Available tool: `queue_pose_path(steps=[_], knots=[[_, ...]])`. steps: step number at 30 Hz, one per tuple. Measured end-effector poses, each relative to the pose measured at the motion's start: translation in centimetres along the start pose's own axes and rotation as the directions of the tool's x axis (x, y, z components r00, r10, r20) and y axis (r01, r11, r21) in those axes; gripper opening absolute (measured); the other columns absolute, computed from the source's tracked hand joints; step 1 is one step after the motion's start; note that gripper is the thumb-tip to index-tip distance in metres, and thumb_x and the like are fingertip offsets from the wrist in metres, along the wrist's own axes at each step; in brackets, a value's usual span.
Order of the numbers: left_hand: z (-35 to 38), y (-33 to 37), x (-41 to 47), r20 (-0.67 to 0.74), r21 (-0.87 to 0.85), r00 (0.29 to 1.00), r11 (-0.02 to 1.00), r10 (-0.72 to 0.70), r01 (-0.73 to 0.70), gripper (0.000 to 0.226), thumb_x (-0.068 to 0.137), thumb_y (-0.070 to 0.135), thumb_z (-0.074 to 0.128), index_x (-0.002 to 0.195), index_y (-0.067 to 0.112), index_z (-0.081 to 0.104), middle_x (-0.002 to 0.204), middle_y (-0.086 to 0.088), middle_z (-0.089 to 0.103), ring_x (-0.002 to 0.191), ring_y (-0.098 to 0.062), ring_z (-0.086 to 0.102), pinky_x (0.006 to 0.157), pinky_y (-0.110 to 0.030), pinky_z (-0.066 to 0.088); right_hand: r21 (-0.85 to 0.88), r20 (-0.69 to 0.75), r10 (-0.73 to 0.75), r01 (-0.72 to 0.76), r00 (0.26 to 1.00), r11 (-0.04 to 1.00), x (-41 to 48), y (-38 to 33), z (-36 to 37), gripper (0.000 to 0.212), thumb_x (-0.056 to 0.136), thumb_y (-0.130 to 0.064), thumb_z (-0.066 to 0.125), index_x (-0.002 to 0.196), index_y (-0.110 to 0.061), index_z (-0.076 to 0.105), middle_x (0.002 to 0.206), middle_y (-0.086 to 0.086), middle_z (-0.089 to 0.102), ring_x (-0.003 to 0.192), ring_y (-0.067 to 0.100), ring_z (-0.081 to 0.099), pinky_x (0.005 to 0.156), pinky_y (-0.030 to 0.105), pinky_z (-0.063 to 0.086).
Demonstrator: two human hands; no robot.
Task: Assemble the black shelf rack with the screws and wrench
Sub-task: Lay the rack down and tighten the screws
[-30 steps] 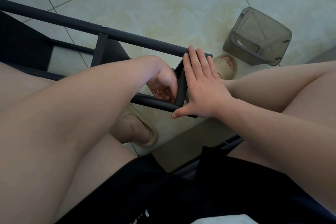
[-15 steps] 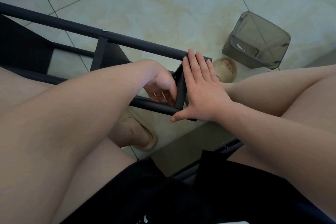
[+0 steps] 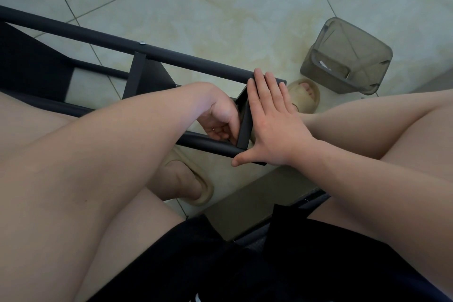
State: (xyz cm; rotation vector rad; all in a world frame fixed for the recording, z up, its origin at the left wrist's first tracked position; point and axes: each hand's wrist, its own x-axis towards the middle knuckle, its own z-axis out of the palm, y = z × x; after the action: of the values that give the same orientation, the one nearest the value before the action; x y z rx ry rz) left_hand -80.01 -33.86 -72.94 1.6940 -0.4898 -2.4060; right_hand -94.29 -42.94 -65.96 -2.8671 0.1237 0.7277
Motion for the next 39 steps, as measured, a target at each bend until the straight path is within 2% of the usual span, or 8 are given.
queue_pose_path(steps=[6,10,16,19,34,39], knots=[[-0.17,-0.20,-0.13,-0.009,-0.016,1.000,1.000,0.011,-0.011,0.014,0.091,0.002,0.062,0.089,0.015,0.069,0.069,0.005,0.066,0.063,-0.008,0.052,0.068,-0.023,0.048,0.003,-0.002,0.002,-0.002,1.000,1.000,0.01,-0.01,0.03,0.162,0.051,-0.096,0.060,0.157,-0.002,-0.019,0.163,0.015,-0.031,0.152,0.033,-0.028,0.123,0.044,-0.017],[-0.09,-0.50,0.03,-0.058,-0.027,0.998,1.000,-0.012,0.011,0.010,0.091,0.011,0.065,0.099,0.014,0.071,0.080,0.005,0.068,0.063,-0.010,0.052,0.071,-0.024,0.048,-0.003,-0.004,0.000,0.000,1.000,1.000,0.00,-0.02,0.00,0.162,0.052,-0.096,0.060,0.157,-0.002,-0.019,0.163,0.016,-0.031,0.152,0.033,-0.028,0.123,0.044,-0.017],[0.09,-0.33,0.22,-0.018,0.004,1.000,1.000,-0.016,0.016,0.004,0.089,0.012,0.067,0.091,0.014,0.069,0.076,0.003,0.065,0.062,-0.009,0.050,0.067,-0.023,0.046,-0.004,-0.006,0.004,-0.004,1.000,1.000,0.01,-0.05,0.00,0.162,0.051,-0.096,0.060,0.157,-0.002,-0.018,0.163,0.016,-0.031,0.152,0.033,-0.028,0.122,0.044,-0.017],[-0.05,-0.17,0.33,-0.009,0.009,1.000,1.000,-0.013,0.013,0.006,0.089,0.010,0.067,0.095,0.013,0.068,0.078,0.002,0.065,0.064,-0.009,0.050,0.070,-0.023,0.046,-0.003,-0.005,0.002,-0.002,1.000,1.000,0.02,-0.05,0.03,0.162,0.051,-0.096,0.061,0.157,-0.002,-0.019,0.163,0.016,-0.031,0.152,0.033,-0.028,0.122,0.044,-0.017],[-0.22,-0.39,0.04,0.022,-0.037,1.000,0.999,0.020,-0.019,0.016,0.091,0.003,0.062,0.084,0.015,0.070,0.070,0.003,0.066,0.062,-0.008,0.055,0.068,-0.022,0.048,0.001,-0.004,0.001,-0.001,1.000,1.000,0.12,-0.11,0.14,0.162,0.051,-0.096,0.059,0.157,-0.002,-0.019,0.163,0.016,-0.031,0.152,0.033,-0.028,0.124,0.046,-0.014],[-0.43,-0.66,0.01,-0.020,-0.045,1.000,0.999,0.010,-0.011,0.010,0.089,0.008,0.066,0.089,0.015,0.072,0.075,0.004,0.067,0.063,-0.009,0.052,0.066,-0.022,0.048,-0.003,-0.001,0.001,-0.001,1.000,1.000,0.16,-0.12,0.07,0.162,0.051,-0.097,0.059,0.156,-0.002,-0.020,0.163,0.016,-0.032,0.152,0.033,-0.028,0.124,0.047,-0.014]])
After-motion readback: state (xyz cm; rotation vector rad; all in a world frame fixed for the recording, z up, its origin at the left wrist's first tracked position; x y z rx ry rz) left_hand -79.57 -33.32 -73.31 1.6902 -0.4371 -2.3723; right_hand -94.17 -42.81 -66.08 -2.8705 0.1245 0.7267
